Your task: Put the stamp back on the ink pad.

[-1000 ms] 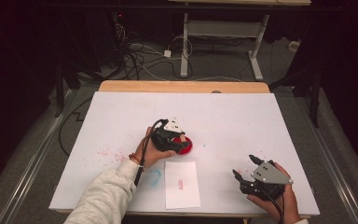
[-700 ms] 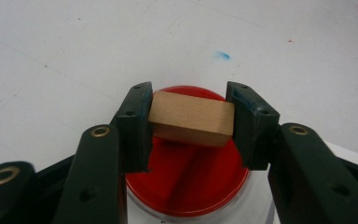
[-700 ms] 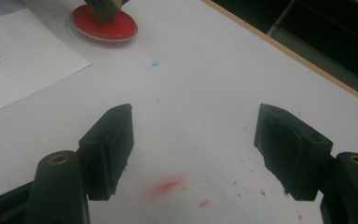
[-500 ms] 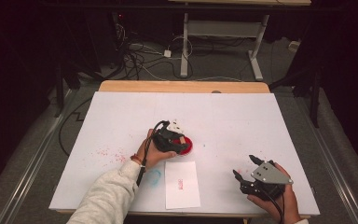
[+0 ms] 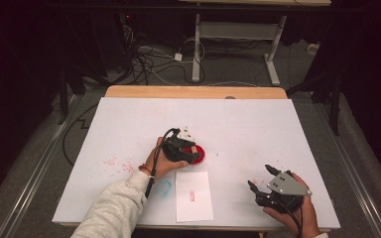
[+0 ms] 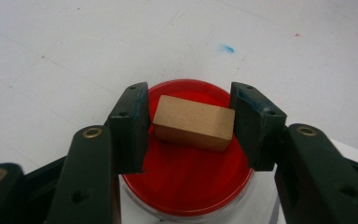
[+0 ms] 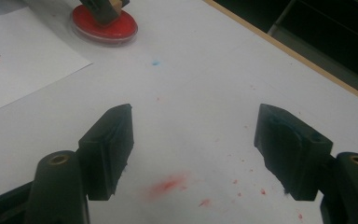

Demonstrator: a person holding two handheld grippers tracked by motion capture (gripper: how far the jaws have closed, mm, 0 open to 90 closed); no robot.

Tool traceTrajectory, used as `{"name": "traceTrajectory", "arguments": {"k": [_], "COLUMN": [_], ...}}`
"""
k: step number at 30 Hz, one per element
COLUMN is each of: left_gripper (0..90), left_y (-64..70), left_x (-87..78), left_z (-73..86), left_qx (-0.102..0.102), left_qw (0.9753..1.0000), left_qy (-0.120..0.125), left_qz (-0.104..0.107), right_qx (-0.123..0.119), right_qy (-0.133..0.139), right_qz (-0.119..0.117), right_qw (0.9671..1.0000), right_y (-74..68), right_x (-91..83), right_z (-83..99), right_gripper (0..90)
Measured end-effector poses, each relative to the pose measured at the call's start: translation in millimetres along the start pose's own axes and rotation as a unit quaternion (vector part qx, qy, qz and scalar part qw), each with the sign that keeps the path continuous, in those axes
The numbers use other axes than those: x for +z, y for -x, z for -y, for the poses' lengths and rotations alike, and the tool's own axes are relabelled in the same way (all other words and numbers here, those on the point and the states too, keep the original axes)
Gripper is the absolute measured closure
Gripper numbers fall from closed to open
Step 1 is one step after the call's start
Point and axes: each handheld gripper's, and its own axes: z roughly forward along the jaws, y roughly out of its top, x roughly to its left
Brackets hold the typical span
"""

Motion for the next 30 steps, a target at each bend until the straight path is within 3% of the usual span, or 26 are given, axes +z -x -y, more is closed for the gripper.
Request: {"name": "traceTrajectory", "arguments": {"k": [10,15,22,30], "left_gripper": [41.6,36.1,25.6,21.7], "left_y": [1.1,3.1,8.7,17.4], "left_x": [-13.0,-20.5,-34.4,-50.3], "left_z": [-0.9,-2.1,-3.7,-3.0], "left_qx": [-0.001,0.008,0.019,0.044], "left_qw": [0.9996,0.9990,0.9968,0.9930], "left_qy": [0.028,0.038,0.063,0.088], "left_qz": [-0.011,-0.023,-0.045,-0.065], "right_qx": [-0.001,-0.001,-0.001,0.000], "right_qy": [0.000,0.001,0.001,0.002], "right_qz": [0.000,-0.001,0.000,0.000], "right_qw": [1.0000,1.0000,1.0000,1.0000], "right_y": [-0.5,-0.6,-0.3,-0.6], "right_x": [-0.3,-0.4,-0.8,-1.0], "right_z": [-0.3,-0.3,-0.1,-0.2], "right_gripper": [29.1,29.0,29.0,29.0]}}
